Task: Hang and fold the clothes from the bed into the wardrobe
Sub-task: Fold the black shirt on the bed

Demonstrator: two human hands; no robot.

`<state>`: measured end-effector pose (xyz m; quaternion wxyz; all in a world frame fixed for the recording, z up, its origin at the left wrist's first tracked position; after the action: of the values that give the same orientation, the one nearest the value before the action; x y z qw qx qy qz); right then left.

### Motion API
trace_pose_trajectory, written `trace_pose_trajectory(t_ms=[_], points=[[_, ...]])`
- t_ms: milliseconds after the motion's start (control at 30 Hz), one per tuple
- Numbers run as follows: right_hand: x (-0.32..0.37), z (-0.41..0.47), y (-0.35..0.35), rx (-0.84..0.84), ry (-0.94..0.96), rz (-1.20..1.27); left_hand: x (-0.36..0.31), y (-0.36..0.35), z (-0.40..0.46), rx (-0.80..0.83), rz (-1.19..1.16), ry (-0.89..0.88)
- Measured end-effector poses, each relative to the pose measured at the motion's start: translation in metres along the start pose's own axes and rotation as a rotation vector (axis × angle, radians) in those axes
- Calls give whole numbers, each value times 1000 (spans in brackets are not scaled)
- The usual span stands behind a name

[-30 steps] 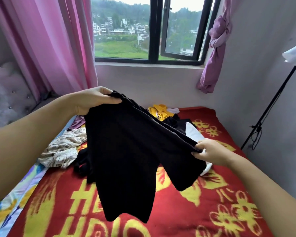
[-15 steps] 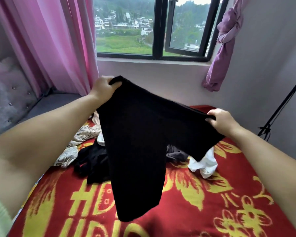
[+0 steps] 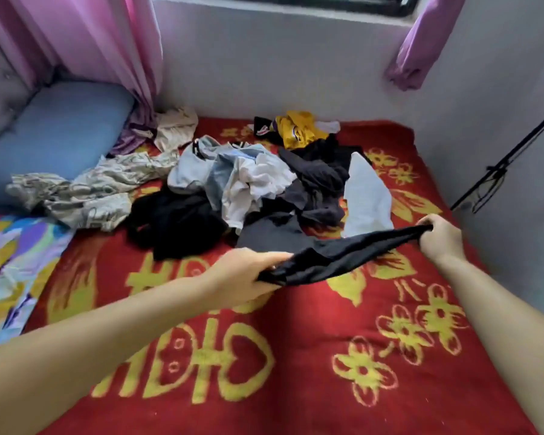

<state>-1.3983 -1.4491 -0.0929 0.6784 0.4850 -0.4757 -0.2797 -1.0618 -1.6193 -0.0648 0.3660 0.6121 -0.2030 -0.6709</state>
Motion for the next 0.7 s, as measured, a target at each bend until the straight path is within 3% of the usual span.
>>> trace_pose_trajectory(t_ms=[67,167,233,367,433,567,700], points=[[-38,-27,-47,77,-66,-8,29,-84,-26,280,118,132],[-103,-70,-119,182,-119,-72,56,-202,-75,694,171,104],[-139,-95,-151,248,-154,-90,66,-254,-99,814,160,74],[-166,-117,-182,256,-168,-93,76,-324,-122,882,118,104],[-148,-119,-191,251,-47,-81,74,-347,-128,910,86,122],[-58,-130,-216,360,451,24,72,-369,-126,929,76,87],[8,-202,-274,808,859,-21,76,-388,-122,932,41,59]])
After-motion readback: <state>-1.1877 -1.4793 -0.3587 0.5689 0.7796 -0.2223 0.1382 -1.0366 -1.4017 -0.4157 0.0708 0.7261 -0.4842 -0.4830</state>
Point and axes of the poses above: each hand's wrist, its own z-axis towards the middle knuckle, its own y-axis out of the back of the hand, x = y × z, the point moved 5 cm from there along z, towards the middle knuckle, and after that the axes turned 10 degrees about -z, right-handed, at the moved point
